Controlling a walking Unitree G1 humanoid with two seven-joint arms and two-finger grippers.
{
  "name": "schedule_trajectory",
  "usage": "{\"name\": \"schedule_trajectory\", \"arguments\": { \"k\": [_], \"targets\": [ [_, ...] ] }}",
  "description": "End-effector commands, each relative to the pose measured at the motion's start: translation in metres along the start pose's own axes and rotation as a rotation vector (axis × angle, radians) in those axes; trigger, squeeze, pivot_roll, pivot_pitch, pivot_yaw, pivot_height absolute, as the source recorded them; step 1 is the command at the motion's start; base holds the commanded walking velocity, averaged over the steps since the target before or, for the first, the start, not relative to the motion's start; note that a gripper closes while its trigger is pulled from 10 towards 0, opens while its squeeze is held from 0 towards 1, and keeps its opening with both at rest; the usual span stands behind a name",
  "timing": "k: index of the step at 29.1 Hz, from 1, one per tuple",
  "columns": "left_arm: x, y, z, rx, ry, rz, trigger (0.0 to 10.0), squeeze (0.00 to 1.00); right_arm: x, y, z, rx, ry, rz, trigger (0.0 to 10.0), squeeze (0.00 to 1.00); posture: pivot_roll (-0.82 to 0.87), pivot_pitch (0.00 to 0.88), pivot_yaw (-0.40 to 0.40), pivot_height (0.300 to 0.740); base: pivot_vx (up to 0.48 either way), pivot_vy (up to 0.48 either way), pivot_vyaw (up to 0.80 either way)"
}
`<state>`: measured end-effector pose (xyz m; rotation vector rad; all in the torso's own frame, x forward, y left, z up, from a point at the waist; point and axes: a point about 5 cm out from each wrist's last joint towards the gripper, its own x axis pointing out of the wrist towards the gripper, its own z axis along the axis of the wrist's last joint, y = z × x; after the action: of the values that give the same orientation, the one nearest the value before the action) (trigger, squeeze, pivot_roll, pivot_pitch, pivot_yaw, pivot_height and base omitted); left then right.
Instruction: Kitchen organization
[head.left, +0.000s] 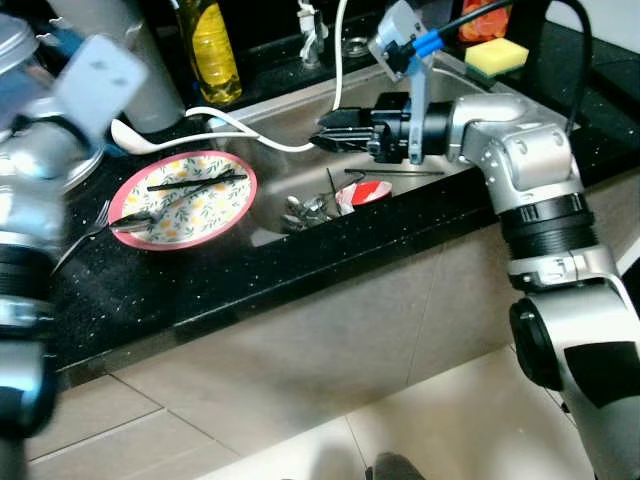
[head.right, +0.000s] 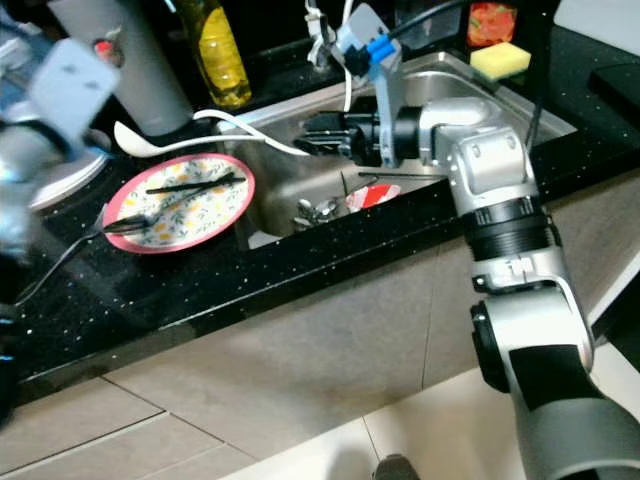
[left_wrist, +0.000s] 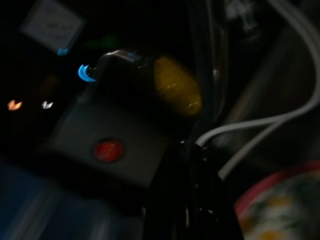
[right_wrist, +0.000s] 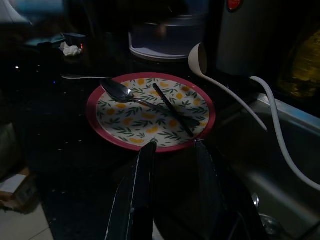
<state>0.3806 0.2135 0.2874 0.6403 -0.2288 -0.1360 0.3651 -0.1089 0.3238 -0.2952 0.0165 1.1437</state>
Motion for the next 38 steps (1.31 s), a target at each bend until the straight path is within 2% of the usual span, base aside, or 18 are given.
{"name": "schedule_trajectory", "arguments": {
  "k": [1,2,4,7,13,14,15,16,20,21,23,24,27,29,32,33,35,38],
  "targets": [
    [0.015,-0.022,0.018,-0.181,-0.059,-0.018,10.0,0.0,0.004,0.002,0.006,-0.022,-0.013,0.014,10.0,0.0,-0.12,0.044,0.156,0.74,0.0,0.0,0.0],
    [0.015,-0.022,0.018,-0.181,-0.059,-0.018,10.0,0.0,0.004,0.002,0.006,-0.022,-0.013,0.014,10.0,0.0,-0.12,0.044,0.156,0.74,0.0,0.0,0.0],
    [0.033,-0.061,0.037,-0.402,-0.089,-0.092,10.0,0.0,0.004,0.003,0.006,-0.024,-0.017,0.011,10.0,0.0,-0.13,0.042,0.165,0.74,0.0,0.0,0.0],
    [0.042,-0.088,0.049,-0.51,-0.093,-0.179,10.0,0.0,0.004,0.004,0.005,-0.024,-0.019,0.008,10.0,0.0,-0.14,0.043,0.182,0.74,0.0,0.0,0.0],
    [0.044,-0.105,0.065,-0.592,-0.122,-0.278,10.0,0.0,0.003,0.005,0.003,-0.021,-0.018,0.001,10.0,0.0,-0.15,0.042,0.192,0.74,0.0,0.0,0.0],
    [0.045,-0.116,0.067,-0.596,-0.088,-0.313,10.0,0.07,0.002,0.005,0.002,-0.019,-0.018,-0.004,10.0,0.0,-0.15,0.041,0.199,0.74,0.0,0.0,0.0],
    [0.046,-0.123,0.063,-0.589,-0.025,-0.319,10.0,0.71,0.002,0.005,0.001,-0.017,-0.018,-0.007,10.0,0.0,-0.16,0.041,0.201,0.74,0.0,0.0,0.0],
    [0.047,-0.127,0.056,-0.592,0.035,-0.308,10.0,1.0,0.002,0.005,0.001,-0.016,-0.017,-0.008,10.0,0.0,-0.16,0.04,0.205,0.74,0.0,0.0,0.0],
    [0.048,-0.128,0.052,-0.608,0.063,-0.304,10.0,1.0,0.0,0.006,0.0,-0.016,-0.016,-0.011,10.0,0.0,-0.16,0.038,0.205,0.74,0.0,0.0,0.0],
    [0.047,-0.122,0.06,-0.645,0.002,-0.33,10.0,0.22,-0.001,0.005,0.0,-0.017,-0.015,-0.016,10.0,0.0,-0.16,0.032,0.205,0.74,0.0,0.0,0.0],
    [0.046,-0.119,0.064,-0.664,-0.029,-0.341,10.0,0.22,-0.001,0.005,0.0,-0.017,-0.015,-0.019,10.0,0.0,-0.16,0.032,0.205,0.74,0.0,0.0,0.0],
    [0.045,-0.109,0.066,-0.669,-0.055,-0.315,10.0,0.0,-0.001,0.005,0.0,-0.018,-0.017,-0.02,10.0,0.0,-0.15,0.029,0.202,0.74,0.0,0.0,0.0],
    [0.042,-0.087,0.066,-0.66,-0.078,-0.247,10.0,0.0,-0.001,0.005,0.001,-0.019,-0.021,-0.019,10.0,0.0,-0.15,0.025,0.201,0.74,0.0,0.0,0.0],
    [0.039,-0.068,0.062,-0.591,-0.071,-0.171,10.0,0.0,0.0,0.006,0.001,-0.02,-0.023,-0.016,10.0,0.0,-0.14,0.024,0.197,0.74,0.0,0.0,0.0],
    [0.025,-0.012,0.034,-0.361,0.048,0.092,10.0,0.0,0.002,0.006,0.0,-0.02,-0.023,-0.012,10.0,0.0,-0.12,0.021,0.19,0.74,0.0,0.0,0.0],
    [0.025,-0.012,0.034,-0.361,0.048,0.092,10.0,0.0,0.002,0.006,0.0,-0.02,-0.023,-0.012,10.0,0.0,-0.12,0.021,0.19,0.74,0.0,0.0,0.0],
    [-0.002,0.033,-0.005,-0.253,0.202,0.248,10.0,0.0,0.003,0.005,0.0,-0.018,-0.025,-0.01,10.0,0.0,-0.09,0.021,0.18,0.74,0.0,0.0,0.0],
    [-0.027,0.064,-0.032,-0.155,0.302,0.323,10.0,0.0,0.004,0.004,-0.001,-0.018,-0.029,-0.008,10.0,0.0,-0.08,0.021,0.173,0.74,0.0,0.0,0.0]
  ]
}}
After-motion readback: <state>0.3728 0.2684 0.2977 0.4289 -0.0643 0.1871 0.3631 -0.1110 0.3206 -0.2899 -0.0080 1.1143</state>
